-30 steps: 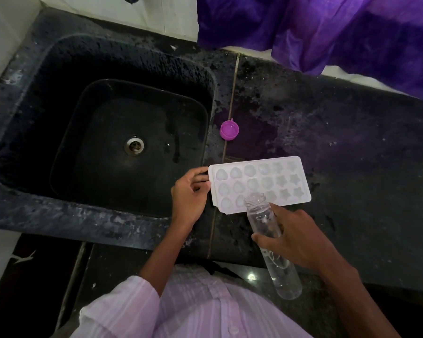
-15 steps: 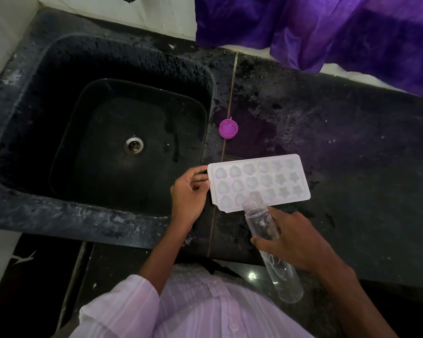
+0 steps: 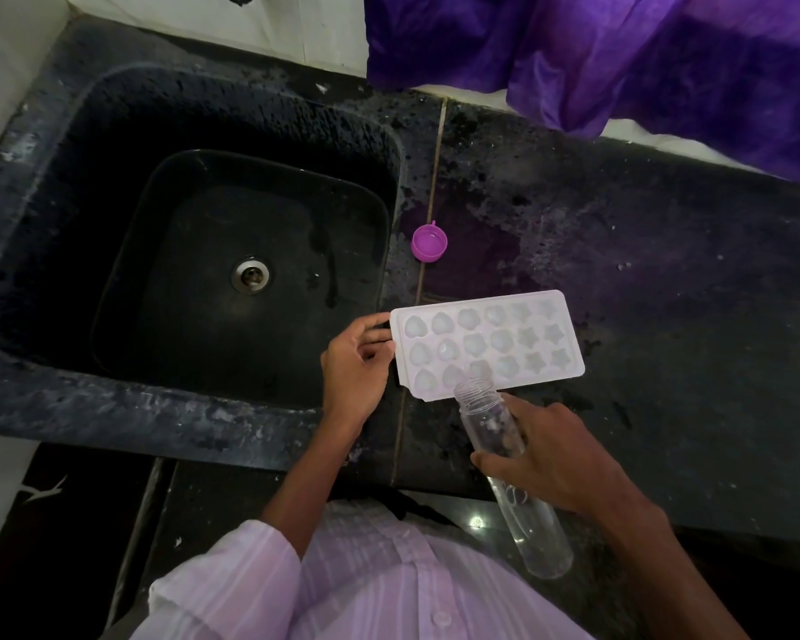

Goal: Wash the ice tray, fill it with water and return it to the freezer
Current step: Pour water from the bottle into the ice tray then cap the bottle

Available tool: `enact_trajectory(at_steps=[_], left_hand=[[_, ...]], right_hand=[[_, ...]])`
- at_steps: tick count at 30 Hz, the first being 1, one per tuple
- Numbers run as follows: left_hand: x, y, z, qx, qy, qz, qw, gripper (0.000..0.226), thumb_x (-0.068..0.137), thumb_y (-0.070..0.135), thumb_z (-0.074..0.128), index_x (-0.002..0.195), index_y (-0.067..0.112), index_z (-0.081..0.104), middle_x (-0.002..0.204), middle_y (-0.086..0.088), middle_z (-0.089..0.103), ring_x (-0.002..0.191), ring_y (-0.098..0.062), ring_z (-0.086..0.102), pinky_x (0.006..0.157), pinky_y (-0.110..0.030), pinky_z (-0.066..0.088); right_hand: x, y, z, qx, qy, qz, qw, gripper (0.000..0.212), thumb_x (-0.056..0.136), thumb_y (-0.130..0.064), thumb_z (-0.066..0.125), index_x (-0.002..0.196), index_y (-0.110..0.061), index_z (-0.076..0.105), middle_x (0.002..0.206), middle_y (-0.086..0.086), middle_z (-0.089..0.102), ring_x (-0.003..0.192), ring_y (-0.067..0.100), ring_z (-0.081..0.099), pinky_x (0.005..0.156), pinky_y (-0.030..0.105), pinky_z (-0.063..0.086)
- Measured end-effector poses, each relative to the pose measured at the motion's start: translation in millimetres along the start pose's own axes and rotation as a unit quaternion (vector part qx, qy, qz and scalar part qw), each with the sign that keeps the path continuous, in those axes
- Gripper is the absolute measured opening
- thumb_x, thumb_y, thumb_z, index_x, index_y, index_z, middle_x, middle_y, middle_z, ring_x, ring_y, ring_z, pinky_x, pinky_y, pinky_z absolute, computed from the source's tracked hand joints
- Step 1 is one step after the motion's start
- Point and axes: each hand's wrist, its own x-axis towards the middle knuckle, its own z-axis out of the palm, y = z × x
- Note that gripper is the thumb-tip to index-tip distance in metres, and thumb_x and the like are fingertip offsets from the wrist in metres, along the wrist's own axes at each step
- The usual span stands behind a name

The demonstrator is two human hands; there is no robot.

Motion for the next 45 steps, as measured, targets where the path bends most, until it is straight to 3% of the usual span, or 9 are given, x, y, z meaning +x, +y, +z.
enact_trajectory(at_steps=[3, 7, 12, 17, 23, 28, 39, 45], left_hand=[[0, 0, 0, 0.001, 0.002, -0.001, 1.0, 0.038, 0.087, -0.008, 0.061, 0.115, 0.016, 0.072, 0.094, 0.007, 0.076, 0.084, 0.0, 0.071, 0.072, -0.011, 0.052], [0, -2, 0, 0.004, 0.001, -0.002, 1.0, 0.038, 0.087, -0.006, 0.062, 0.113, 0.019, 0.071, 0.094, 0.006, 0.076, 0.086, -0.002, 0.072, 0.076, -0.015, 0.055], [0, -1, 0, 0.006, 0.003, -0.002, 1.0, 0.038, 0.087, -0.006, 0.062, 0.115, 0.018, 0.072, 0.096, 0.007, 0.076, 0.087, -0.001, 0.071, 0.075, -0.014, 0.054], [-2, 0, 1, 0.003, 0.004, -0.002, 1.0, 0.038, 0.087, -0.006, 0.062, 0.114, 0.019, 0.071, 0.097, 0.007, 0.076, 0.087, 0.0, 0.071, 0.075, -0.013, 0.053], [-3, 1, 1, -0.003, 0.008, -0.003, 1.0, 0.038, 0.088, -0.007, 0.062, 0.113, 0.02, 0.071, 0.096, 0.006, 0.075, 0.086, 0.0, 0.071, 0.074, -0.012, 0.053], [-4, 2, 2, -0.003, 0.01, -0.003, 1.0, 0.038, 0.088, -0.006, 0.062, 0.113, 0.02, 0.071, 0.097, 0.006, 0.075, 0.086, 0.0, 0.071, 0.075, -0.014, 0.055], [-4, 1, 3, -0.007, 0.01, -0.007, 1.0, 0.039, 0.088, -0.005, 0.062, 0.111, 0.026, 0.07, 0.094, 0.008, 0.076, 0.086, -0.001, 0.072, 0.075, -0.015, 0.055], [-5, 2, 3, -0.005, 0.01, -0.005, 1.0, 0.039, 0.088, -0.005, 0.062, 0.111, 0.024, 0.071, 0.092, 0.01, 0.075, 0.084, 0.001, 0.071, 0.075, -0.013, 0.054]], right_hand=[[-1, 2, 1, 0.009, 0.003, 0.0, 1.0, 0.059, 0.069, -0.068, 0.061, 0.114, -0.031, 0.057, 0.072, -0.011, 0.069, 0.059, 0.004, 0.066, 0.067, 0.033, 0.059], [-4, 3, -2, 0.017, 0.02, 0.007, 1.0, 0.067, 0.064, -0.074, 0.058, 0.117, -0.033, 0.055, 0.084, -0.011, 0.07, 0.075, 0.009, 0.066, 0.072, 0.037, 0.058], [-8, 3, -12, 0.057, 0.03, 0.008, 0.998, 0.058, 0.065, -0.07, 0.062, 0.112, -0.037, 0.056, 0.083, -0.019, 0.07, 0.071, 0.001, 0.067, 0.071, 0.034, 0.06], [-6, 7, -22, 0.048, 0.046, 0.016, 0.998, 0.066, 0.063, -0.072, 0.062, 0.117, -0.034, 0.056, 0.086, -0.017, 0.069, 0.072, 0.003, 0.068, 0.07, 0.034, 0.061], [2, 13, -27, 0.022, 0.057, 0.01, 0.998, 0.059, 0.073, -0.059, 0.072, 0.121, -0.027, 0.058, 0.105, -0.013, 0.07, 0.086, 0.007, 0.066, 0.078, 0.032, 0.059], [7, 14, -28, 0.018, 0.048, 0.021, 0.998, 0.057, 0.074, -0.058, 0.072, 0.116, -0.022, 0.061, 0.101, -0.01, 0.072, 0.083, 0.009, 0.068, 0.076, 0.034, 0.06], [11, 17, -28, 0.002, 0.036, 0.024, 0.999, 0.067, 0.065, -0.072, 0.061, 0.116, -0.029, 0.059, 0.1, -0.01, 0.071, 0.082, 0.012, 0.068, 0.075, 0.035, 0.06], [12, 16, -29, -0.007, 0.034, 0.031, 0.999, 0.058, 0.072, -0.064, 0.069, 0.116, -0.028, 0.059, 0.093, -0.009, 0.072, 0.075, 0.009, 0.067, 0.072, 0.035, 0.06]])
